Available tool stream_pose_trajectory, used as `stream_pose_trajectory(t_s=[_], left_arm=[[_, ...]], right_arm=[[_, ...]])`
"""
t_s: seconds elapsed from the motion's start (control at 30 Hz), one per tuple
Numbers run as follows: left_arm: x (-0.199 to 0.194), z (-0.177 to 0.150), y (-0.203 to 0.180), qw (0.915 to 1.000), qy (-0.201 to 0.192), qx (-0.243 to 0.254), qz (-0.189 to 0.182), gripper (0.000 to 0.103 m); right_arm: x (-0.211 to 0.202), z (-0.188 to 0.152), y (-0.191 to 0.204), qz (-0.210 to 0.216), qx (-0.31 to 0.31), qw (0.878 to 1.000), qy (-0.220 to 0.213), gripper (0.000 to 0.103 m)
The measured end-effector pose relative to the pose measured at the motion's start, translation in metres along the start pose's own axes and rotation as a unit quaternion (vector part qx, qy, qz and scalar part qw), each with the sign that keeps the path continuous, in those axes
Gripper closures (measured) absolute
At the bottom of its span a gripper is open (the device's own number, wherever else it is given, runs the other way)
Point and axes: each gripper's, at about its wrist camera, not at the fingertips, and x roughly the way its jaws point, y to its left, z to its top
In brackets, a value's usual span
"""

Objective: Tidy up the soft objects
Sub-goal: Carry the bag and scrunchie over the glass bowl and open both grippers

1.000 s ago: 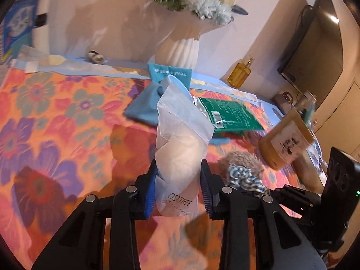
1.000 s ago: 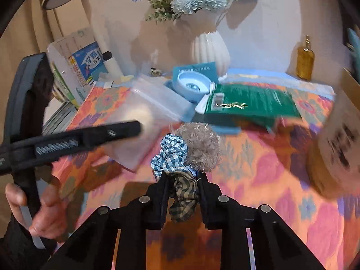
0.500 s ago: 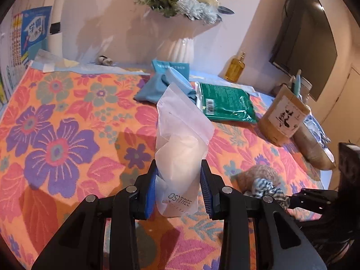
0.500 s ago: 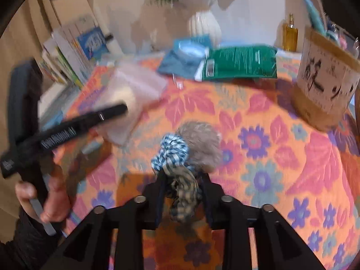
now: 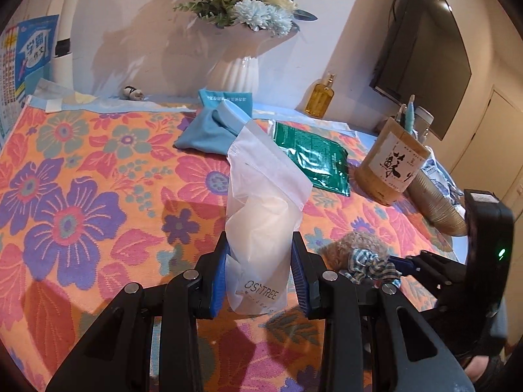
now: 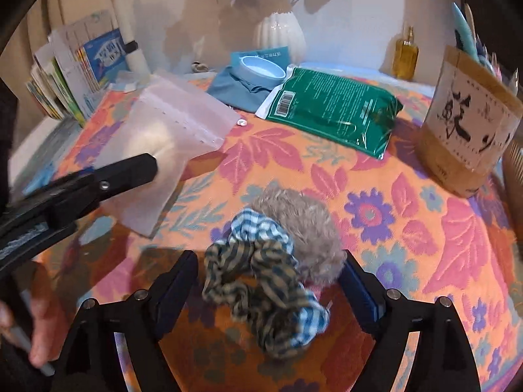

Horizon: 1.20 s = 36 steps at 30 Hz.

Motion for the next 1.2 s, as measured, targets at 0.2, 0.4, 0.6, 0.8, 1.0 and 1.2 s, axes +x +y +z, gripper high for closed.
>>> stream_pose_trajectory(t_s=[0.2,0.4,0.6,0.8,1.0,1.2], left_arm=[[-0.003,-0.001,-0.004,0.9998,0.001,0.013,-0.017,0.072],[-0.02,-0.002,-0.019,0.9993,-0.005,0.016,-0.034,0.072],[-0.041,0.013,-0.083,0.9944,-0.028,0.079,-0.065,0.072],[-0.039,0.035,-0.155,0.9826,-0.044,0.144,-0.109,0.072],[-0.009,0.068,-0.223,0.9696,-0.035,0.184,-0.157,0.072],[0.035,0.09,-0.287,0.9599,-0.024,0.219,-0.173,0.072]], right_arm=[[-0.008,-0.002,0.008,-0.001,-0.014,1.0,-0.014,0.06],[-0.042,0.008,-0.023,0.04,0.043,0.997,-0.05,0.061],[-0.091,0.012,-0.074,0.051,0.106,0.988,-0.102,0.06],[-0.145,0.001,-0.145,-0.009,0.169,0.973,-0.158,0.06],[-0.187,-0.016,-0.226,-0.091,0.239,0.948,-0.188,0.06],[-0.201,-0.042,-0.306,-0.118,0.327,0.919,-0.188,0.06]])
